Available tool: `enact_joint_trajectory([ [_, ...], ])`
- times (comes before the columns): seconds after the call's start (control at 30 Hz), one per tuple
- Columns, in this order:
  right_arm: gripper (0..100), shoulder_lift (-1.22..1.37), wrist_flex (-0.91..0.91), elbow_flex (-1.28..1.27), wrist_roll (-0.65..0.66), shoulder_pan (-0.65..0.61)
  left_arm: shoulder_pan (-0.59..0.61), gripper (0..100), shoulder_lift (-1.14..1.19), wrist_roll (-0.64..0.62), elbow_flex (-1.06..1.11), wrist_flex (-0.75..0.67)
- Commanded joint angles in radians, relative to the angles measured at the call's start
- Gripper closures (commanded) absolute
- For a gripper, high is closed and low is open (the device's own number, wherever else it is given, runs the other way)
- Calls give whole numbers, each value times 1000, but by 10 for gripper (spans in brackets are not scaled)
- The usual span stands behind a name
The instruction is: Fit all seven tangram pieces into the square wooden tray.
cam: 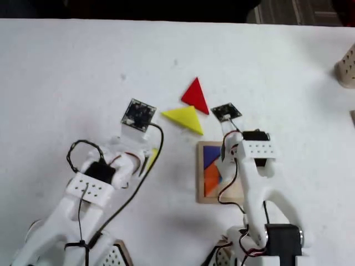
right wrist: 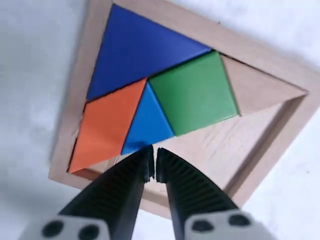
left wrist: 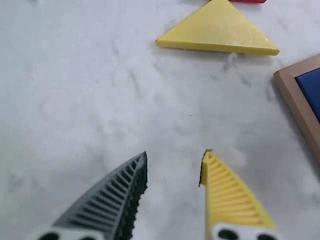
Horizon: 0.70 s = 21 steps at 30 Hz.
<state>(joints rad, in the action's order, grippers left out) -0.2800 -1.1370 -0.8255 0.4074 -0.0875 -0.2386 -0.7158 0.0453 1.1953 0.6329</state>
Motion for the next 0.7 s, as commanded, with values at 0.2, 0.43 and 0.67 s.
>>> enact_joint_trajectory([
  [0.2,981,-153,-8,61,-135,-12,82,801,-39,-51,-37,-18],
  [0.43,981,13,61,296,-292,-61,314,801,-31,-227,-101,-17],
  [0.67,981,397,289,629,-440,-101,452,801,-31,-270,-94,-15],
])
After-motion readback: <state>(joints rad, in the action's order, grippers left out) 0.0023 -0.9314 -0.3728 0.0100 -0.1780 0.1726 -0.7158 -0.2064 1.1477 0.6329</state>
